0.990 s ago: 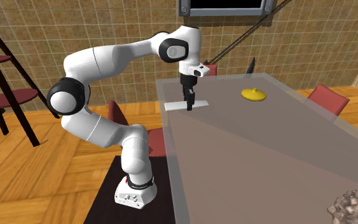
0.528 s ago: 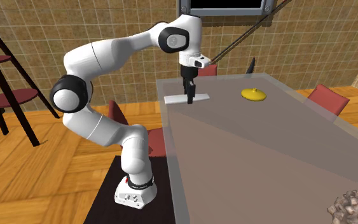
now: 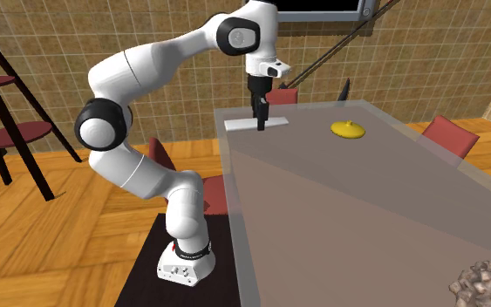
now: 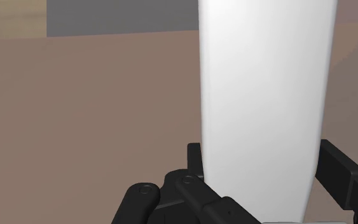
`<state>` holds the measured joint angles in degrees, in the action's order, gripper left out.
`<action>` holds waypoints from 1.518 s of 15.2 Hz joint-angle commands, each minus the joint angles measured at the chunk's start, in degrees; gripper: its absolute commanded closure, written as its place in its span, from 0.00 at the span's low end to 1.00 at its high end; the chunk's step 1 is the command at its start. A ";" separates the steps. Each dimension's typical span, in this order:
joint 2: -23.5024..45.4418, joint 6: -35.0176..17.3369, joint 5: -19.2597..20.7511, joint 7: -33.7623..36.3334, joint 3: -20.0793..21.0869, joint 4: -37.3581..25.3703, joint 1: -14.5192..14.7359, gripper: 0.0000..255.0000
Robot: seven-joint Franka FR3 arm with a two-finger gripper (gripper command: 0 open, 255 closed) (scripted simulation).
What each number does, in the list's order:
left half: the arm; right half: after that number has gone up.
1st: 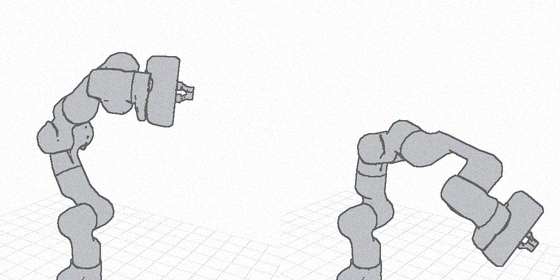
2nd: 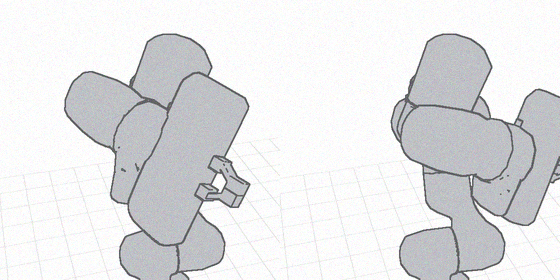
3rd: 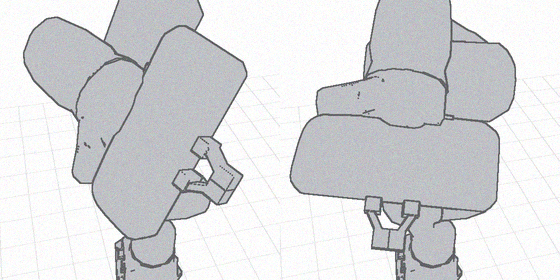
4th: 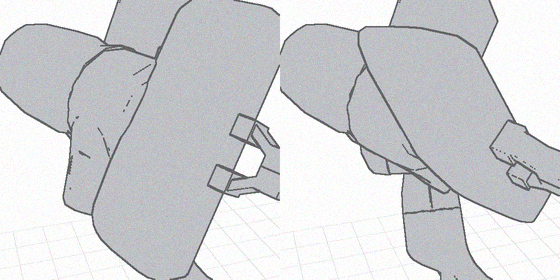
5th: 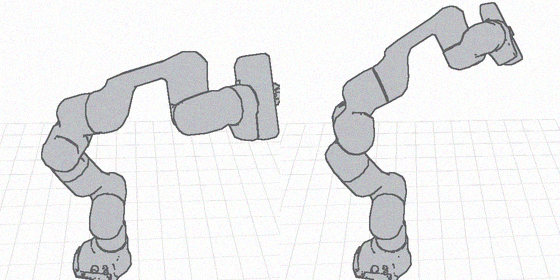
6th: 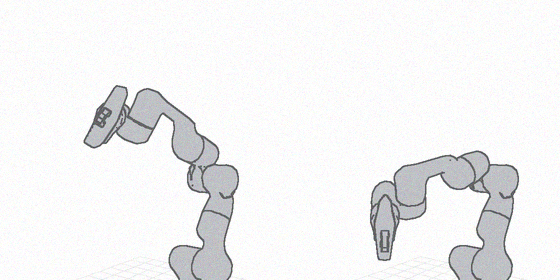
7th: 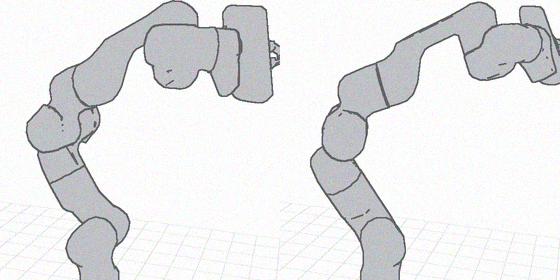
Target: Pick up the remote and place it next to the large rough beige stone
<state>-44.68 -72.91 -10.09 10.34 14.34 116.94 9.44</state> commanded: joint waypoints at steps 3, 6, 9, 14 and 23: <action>1.60 2.76 0.32 0.25 -0.24 -4.35 -0.21 1.00; 3.11 4.79 0.54 0.48 -0.33 -7.87 -0.40 1.00; 4.71 6.86 0.76 0.74 -0.38 -11.54 -0.59 1.00; 7.63 10.44 1.09 1.25 -0.36 -18.03 -0.91 1.00; 13.72 17.25 1.64 2.48 0.08 -30.90 -1.48 1.00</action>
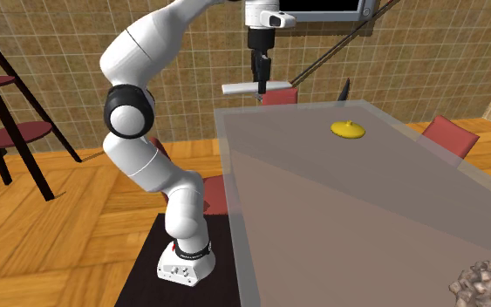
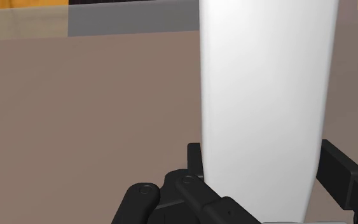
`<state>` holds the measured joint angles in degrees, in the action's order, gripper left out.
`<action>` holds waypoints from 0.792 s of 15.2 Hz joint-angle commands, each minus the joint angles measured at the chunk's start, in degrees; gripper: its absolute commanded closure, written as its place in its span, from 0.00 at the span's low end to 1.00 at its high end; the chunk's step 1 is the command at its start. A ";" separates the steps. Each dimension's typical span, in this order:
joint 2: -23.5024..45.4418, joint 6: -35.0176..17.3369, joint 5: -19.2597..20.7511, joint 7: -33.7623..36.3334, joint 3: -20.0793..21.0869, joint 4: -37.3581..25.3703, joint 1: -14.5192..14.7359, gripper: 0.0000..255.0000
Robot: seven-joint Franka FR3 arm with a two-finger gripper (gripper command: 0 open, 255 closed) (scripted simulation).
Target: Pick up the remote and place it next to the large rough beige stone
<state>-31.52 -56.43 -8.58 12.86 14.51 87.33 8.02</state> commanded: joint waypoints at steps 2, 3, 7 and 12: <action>0.91 0.50 1.74 -3.26 -2.52 -1.05 -0.27 1.00; 1.18 0.36 2.53 -4.85 -3.71 -1.03 -0.39 1.00; 2.82 -0.32 5.58 -11.11 -8.33 -1.61 -1.02 1.00; 6.20 -1.26 8.86 -18.77 -13.90 -3.93 -2.02 1.00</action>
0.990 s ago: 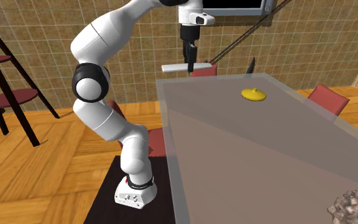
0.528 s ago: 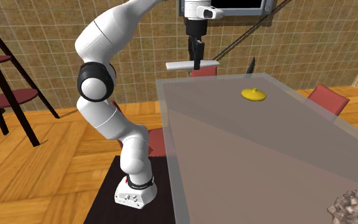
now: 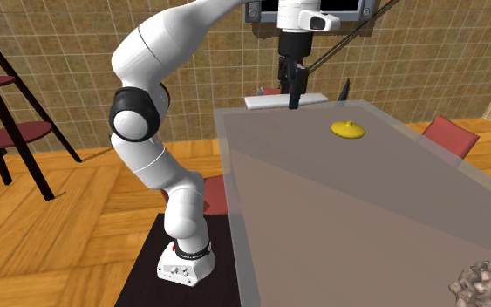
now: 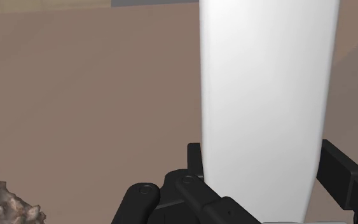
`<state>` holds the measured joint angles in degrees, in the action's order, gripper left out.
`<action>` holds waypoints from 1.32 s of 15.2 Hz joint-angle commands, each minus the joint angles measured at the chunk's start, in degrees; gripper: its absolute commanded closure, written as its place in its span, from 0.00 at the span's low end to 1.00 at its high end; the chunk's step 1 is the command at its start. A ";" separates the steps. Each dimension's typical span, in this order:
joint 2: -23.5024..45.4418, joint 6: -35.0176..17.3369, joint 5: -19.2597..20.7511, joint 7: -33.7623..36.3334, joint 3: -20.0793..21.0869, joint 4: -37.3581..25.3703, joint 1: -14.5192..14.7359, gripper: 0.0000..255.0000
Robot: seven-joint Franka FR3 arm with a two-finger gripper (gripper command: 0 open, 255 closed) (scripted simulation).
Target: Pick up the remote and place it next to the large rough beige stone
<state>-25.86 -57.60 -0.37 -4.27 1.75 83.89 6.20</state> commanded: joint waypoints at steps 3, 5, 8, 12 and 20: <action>3.30 -0.60 2.20 -6.19 -4.45 -2.80 -0.91 1.00; 5.49 -0.89 3.00 -9.23 -6.64 -4.78 -1.44 1.00; 9.32 -1.17 3.75 -13.85 -9.95 -8.48 -2.40 1.00; 15.68 -1.02 3.69 -20.17 -14.52 -15.14 -4.04 1.00; 37.02 5.29 -4.11 -33.91 -23.86 -41.98 -13.08 1.00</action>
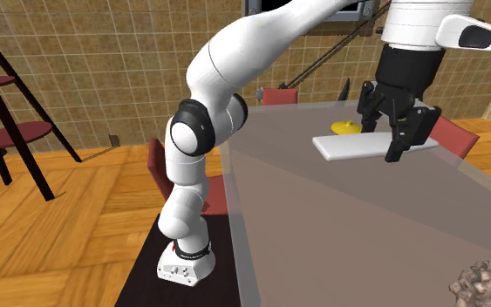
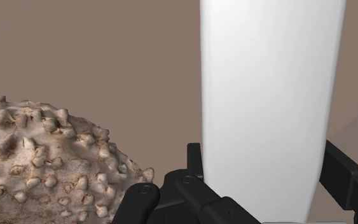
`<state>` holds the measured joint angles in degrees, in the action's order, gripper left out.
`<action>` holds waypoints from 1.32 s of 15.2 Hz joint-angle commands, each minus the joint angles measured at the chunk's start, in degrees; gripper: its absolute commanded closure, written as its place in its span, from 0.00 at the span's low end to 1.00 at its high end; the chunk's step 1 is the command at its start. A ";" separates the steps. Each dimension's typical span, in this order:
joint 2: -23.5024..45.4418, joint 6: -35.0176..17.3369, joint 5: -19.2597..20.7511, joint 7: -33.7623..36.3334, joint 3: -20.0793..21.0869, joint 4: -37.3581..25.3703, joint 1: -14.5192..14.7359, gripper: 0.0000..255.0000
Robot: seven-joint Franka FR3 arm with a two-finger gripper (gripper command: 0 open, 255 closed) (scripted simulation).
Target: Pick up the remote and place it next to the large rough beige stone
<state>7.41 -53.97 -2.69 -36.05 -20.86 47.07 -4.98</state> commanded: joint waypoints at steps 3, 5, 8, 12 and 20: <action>-2.21 -4.39 1.26 -0.81 0.02 6.49 0.44 1.00; -4.88 -7.37 2.41 -0.12 0.52 11.98 1.30 1.00; -8.05 -11.18 3.62 0.73 1.15 18.78 2.06 1.00; -11.34 -15.57 4.72 1.64 1.81 26.29 2.59 1.00; -16.06 -23.17 6.10 2.94 2.62 38.41 2.97 1.00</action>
<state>-8.04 -76.02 3.23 -33.10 -18.23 83.82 -1.96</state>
